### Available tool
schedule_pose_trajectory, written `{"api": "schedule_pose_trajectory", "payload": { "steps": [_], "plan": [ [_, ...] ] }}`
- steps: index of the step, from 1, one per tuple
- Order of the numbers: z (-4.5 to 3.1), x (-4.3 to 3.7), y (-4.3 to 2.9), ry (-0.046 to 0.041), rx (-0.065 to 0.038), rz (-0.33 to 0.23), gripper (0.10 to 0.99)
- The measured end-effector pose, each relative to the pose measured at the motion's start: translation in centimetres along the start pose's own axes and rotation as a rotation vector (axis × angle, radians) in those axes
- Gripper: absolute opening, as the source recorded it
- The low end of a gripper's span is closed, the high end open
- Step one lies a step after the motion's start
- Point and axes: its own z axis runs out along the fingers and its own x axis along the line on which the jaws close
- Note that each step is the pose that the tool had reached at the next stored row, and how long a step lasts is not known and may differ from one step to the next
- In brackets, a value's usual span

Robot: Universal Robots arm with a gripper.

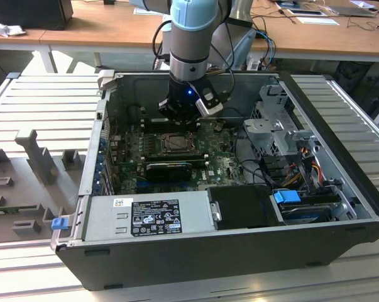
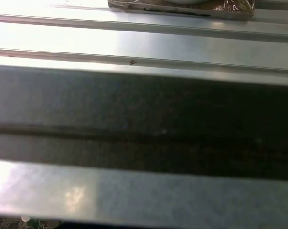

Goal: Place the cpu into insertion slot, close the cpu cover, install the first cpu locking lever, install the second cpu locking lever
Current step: 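Install the first cpu locking lever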

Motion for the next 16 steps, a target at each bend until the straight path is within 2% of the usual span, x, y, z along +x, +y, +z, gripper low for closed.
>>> {"api": "schedule_pose_trajectory", "payload": {
  "steps": [4,12,16],
  "plan": [
    [-0.08,-0.02,0.01,-0.0001,0.0,0.0,0.106],
    [0.01,-0.11,-0.01,0.0015,0.021,0.0,0.106],
    [0.02,-0.12,-0.01,0.0016,0.022,0.0,0.106]
  ]
}}
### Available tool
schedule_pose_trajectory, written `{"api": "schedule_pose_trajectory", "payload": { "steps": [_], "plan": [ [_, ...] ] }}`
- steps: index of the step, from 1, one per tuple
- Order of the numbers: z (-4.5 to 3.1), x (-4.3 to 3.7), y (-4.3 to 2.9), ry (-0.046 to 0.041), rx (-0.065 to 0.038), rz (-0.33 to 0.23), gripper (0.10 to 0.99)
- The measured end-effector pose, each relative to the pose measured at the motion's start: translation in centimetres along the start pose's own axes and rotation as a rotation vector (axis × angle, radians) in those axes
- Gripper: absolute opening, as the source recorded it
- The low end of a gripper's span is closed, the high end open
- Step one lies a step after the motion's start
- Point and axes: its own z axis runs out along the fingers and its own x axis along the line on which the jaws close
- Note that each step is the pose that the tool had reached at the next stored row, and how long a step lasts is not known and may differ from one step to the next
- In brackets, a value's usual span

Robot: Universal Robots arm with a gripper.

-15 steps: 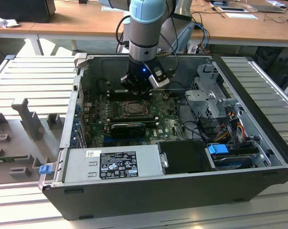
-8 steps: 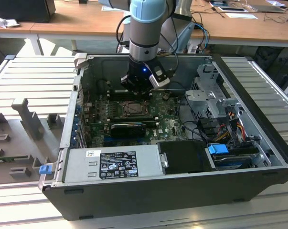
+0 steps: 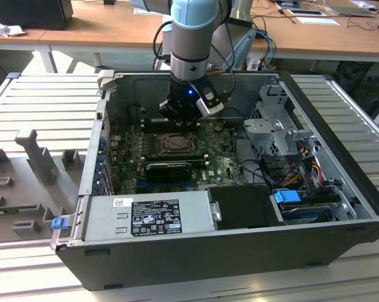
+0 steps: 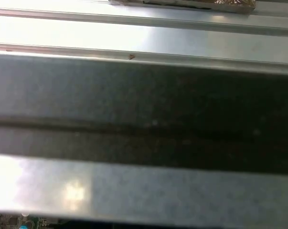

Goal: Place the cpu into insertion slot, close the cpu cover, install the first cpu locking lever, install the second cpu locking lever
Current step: 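Install the first cpu locking lever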

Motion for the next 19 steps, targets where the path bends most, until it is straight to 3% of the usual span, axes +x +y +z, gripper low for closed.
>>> {"api": "schedule_pose_trajectory", "payload": {
  "steps": [12,19],
  "plan": [
    [0.17,-0.04,-0.02,-0.0001,0.001,0.0,0.106],
    [-1.07,-0.07,0.1,-0.0001,0.001,0.0,0.106]
  ]
}}
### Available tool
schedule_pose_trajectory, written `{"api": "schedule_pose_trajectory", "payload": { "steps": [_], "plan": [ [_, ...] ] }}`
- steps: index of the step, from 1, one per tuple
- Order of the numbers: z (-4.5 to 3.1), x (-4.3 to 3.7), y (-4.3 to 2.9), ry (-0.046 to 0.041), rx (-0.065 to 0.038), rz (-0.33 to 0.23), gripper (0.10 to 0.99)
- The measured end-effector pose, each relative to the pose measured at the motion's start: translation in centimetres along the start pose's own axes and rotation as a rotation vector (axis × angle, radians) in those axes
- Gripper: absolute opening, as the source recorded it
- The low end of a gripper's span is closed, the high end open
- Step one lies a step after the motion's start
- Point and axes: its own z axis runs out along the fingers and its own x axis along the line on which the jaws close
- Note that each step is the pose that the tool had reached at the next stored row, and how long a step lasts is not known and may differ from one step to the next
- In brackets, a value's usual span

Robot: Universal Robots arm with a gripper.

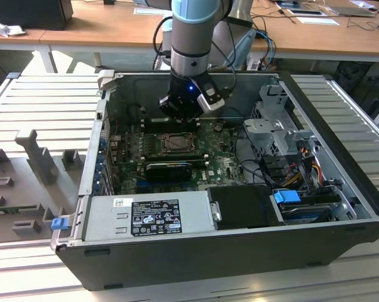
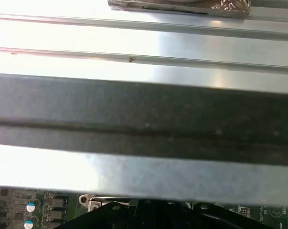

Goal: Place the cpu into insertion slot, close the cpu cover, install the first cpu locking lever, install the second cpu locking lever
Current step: 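Install the first cpu locking lever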

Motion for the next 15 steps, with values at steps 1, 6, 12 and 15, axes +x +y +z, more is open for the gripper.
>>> {"api": "schedule_pose_trajectory", "payload": {
  "steps": [1,6,12,15],
  "plan": [
    [0.0,0.0,-0.03,-0.0001,0.0,0.0,0.106],
    [-0.06,0.04,-0.6,0.0,0.0,0.0,0.106],
    [-0.09,0.06,-0.9,0.0,0.0,0.0,0.106],
    [-0.1,0.07,-1.01,-0.0001,0.0,0.0,0.106]
  ]
}}
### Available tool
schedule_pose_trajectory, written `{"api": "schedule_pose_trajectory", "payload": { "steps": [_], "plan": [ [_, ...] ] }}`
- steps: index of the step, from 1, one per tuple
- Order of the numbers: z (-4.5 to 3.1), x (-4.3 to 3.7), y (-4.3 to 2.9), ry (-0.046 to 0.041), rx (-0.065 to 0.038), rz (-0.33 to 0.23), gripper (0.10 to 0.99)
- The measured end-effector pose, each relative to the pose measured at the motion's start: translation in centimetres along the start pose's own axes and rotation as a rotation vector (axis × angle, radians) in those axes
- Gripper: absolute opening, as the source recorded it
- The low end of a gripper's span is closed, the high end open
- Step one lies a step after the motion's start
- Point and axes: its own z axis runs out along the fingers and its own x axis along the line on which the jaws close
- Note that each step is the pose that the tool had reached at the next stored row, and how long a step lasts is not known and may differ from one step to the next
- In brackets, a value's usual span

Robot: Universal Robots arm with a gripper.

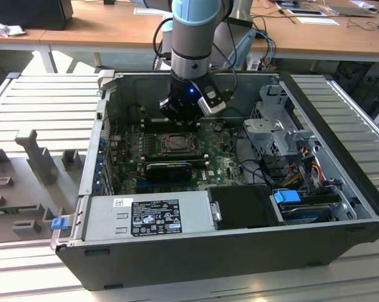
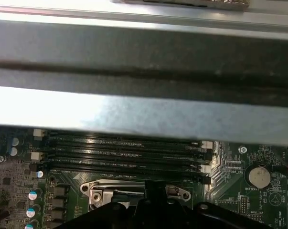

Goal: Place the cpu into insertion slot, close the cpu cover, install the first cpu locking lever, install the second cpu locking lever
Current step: 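Install the first cpu locking lever, then install the second cpu locking lever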

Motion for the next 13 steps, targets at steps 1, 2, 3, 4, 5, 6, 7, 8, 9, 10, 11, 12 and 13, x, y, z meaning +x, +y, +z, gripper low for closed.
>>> {"api": "schedule_pose_trajectory", "payload": {
  "steps": [1,2,3,4,5,6,7,8,9,10,11,12,13],
  "plan": [
    [0.0,0.0,-0.02,0.0,0.0,0.0,0.106],
    [0.0,0.0,-0.04,0.0,0.0,0.0,0.106],
    [-0.01,0.0,-0.06,0.0001,0.0,0.0,0.106],
    [-0.02,0.01,-0.1,0.0002,0.0,0.0,0.106],
    [-0.02,0.01,-0.18,0.0001,0.0,0.0,0.106],
    [-0.03,0.02,-0.3,0.0001,0.0,0.0,0.106],
    [-0.06,0.04,-0.53,0.0001,0.0,0.0,0.106],
    [-0.08,0.05,-0.74,0.0,0.0,0.0,0.106],
    [-0.09,0.06,-0.9,0.0001,0.0,0.0,0.106],
    [-0.11,0.07,-1.08,0.0001,0.0,0.0,0.106],
    [-0.13,0.09,-1.26,0.0001,0.0,0.0,0.106],
    [-0.13,0.09,-1.33,0.0,0.0,0.0,0.106],
    [-0.14,0.09,-1.37,0.0001,0.0,0.0,0.106]
  ]
}}
